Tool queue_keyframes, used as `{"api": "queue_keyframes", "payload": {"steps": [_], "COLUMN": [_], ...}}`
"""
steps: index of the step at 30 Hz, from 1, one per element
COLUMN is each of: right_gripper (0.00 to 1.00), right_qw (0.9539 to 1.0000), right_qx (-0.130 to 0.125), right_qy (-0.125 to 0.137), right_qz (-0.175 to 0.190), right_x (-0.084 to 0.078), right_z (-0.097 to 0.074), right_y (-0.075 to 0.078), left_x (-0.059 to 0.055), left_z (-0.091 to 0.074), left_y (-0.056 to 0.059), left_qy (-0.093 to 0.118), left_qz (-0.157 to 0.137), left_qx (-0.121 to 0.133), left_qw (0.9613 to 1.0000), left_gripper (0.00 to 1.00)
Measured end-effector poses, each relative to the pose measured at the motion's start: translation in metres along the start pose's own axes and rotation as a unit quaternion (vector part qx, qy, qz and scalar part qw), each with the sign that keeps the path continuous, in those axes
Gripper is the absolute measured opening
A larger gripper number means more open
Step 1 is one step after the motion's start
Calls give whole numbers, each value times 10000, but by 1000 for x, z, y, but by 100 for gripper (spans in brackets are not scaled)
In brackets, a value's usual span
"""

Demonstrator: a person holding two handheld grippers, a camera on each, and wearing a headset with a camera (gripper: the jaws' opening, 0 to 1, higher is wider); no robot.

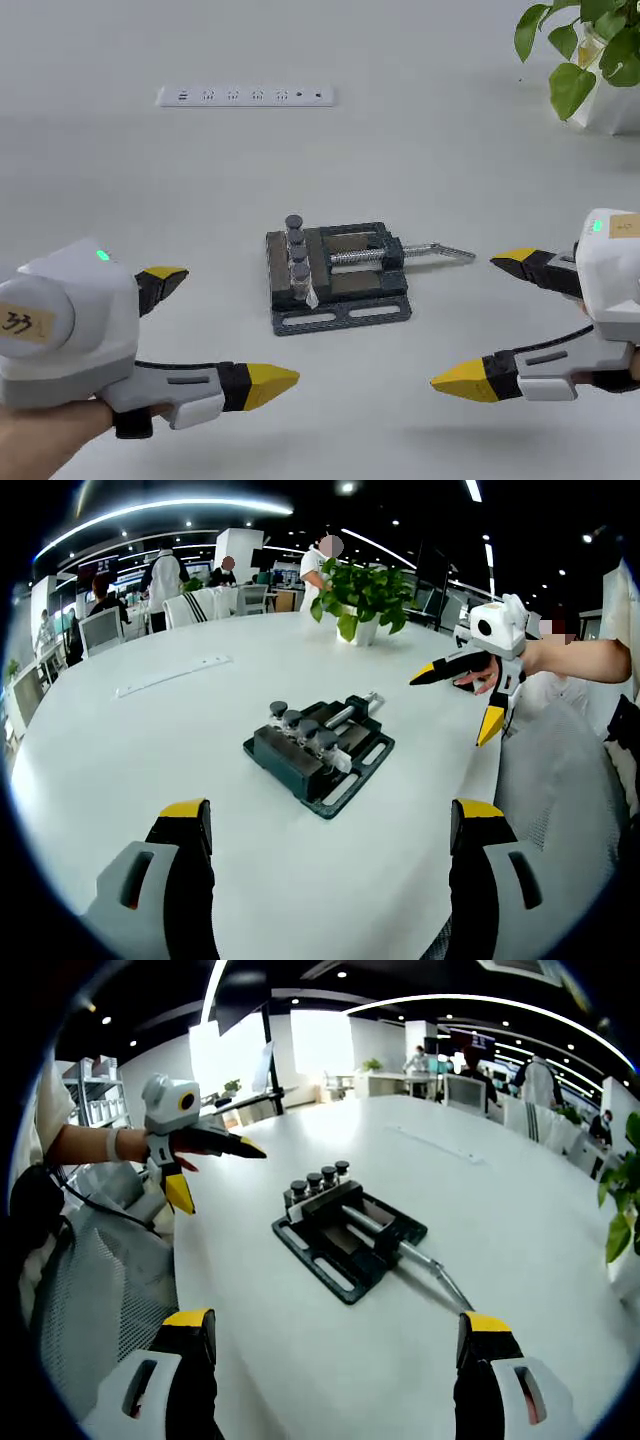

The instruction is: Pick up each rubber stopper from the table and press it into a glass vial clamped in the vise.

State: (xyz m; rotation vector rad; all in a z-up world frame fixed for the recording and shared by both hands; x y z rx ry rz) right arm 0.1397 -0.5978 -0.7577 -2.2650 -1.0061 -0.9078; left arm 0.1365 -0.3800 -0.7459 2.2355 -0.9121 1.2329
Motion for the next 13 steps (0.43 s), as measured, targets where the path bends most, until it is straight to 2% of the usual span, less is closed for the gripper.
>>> {"api": "queue_keyframes", "payload": {"steps": [6,9,13], "right_gripper": [99,99,99], "right_qw": [10000,9998,9999], "right_qx": [46,82,95], "right_qy": [62,20,-29], "right_qz": [18,163,109], "right_x": [1,-2,-4], "right_z": [1,1,-1], "right_y": [-4,-4,-9], "left_x": [1,1,1], "left_z": [0,1,1], "left_y": [1,-3,-6], "left_qy": [-19,21,56], "left_qz": [-55,-67,-79], "left_qx": [25,52,69], "left_qw": [10000,10000,9999], "left_gripper": [99,99,99]}}
Point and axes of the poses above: the centre of the closed fingertips' face, and the gripper's own axes: z roughly forward along the fingers, y roughly to its right, x roughly out of its top, the point moved 2 cm from there along -z, roughly backward along the fingers, and after that the axes turned 6 degrees about z, right-handed, at the moved point
